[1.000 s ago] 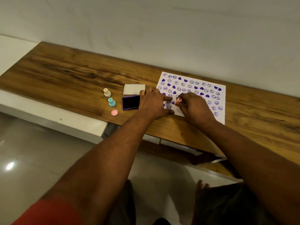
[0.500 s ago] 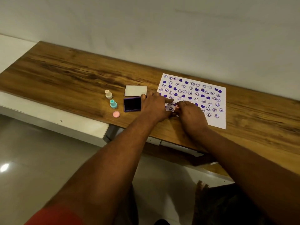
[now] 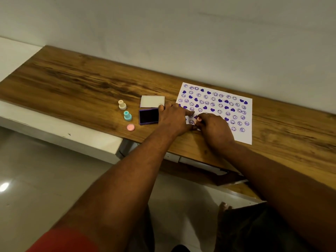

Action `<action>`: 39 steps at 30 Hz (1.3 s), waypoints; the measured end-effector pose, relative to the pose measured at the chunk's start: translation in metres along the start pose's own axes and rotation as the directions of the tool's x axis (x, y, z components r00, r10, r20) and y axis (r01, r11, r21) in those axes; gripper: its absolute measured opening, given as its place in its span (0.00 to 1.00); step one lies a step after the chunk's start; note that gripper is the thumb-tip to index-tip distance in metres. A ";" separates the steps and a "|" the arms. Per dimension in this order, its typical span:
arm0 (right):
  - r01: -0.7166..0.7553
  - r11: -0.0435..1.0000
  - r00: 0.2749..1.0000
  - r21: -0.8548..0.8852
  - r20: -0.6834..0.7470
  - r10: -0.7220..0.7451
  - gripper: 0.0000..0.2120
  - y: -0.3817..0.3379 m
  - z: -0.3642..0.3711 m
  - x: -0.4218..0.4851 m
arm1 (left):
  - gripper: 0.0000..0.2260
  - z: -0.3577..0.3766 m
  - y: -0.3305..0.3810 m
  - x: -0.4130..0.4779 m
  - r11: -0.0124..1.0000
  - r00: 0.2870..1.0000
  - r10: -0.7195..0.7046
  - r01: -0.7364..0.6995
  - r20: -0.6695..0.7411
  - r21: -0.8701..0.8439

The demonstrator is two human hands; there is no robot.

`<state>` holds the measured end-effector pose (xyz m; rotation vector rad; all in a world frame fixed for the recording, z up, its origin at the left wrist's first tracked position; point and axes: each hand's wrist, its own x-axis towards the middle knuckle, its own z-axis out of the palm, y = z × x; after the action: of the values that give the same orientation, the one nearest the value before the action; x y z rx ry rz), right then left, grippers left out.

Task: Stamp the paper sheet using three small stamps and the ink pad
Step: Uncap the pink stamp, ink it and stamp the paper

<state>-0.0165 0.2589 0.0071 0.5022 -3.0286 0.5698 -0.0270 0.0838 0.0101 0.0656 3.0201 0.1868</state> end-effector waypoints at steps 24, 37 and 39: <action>-0.339 0.358 0.858 0.870 0.130 0.496 0.13 0.011 -0.029 0.045 | 0.33 -0.004 -0.002 -0.005 0.999 0.998 0.019 -0.017 -0.055 0.038; -0.262 0.448 0.890 0.855 0.033 0.455 0.13 -0.032 -0.032 0.066 | 0.23 -0.050 -0.074 -0.040 0.983 0.927 -0.125 0.069 -0.352 -0.168; -0.247 0.498 0.918 0.831 0.037 0.395 0.13 -0.048 -0.029 0.069 | 0.21 -0.052 -0.094 -0.054 0.977 0.905 -0.170 0.103 -0.390 -0.188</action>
<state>-0.0679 0.2060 0.0559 -0.1671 -2.4880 1.9871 0.0171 -0.0184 0.0556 -0.2296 3.3871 0.4919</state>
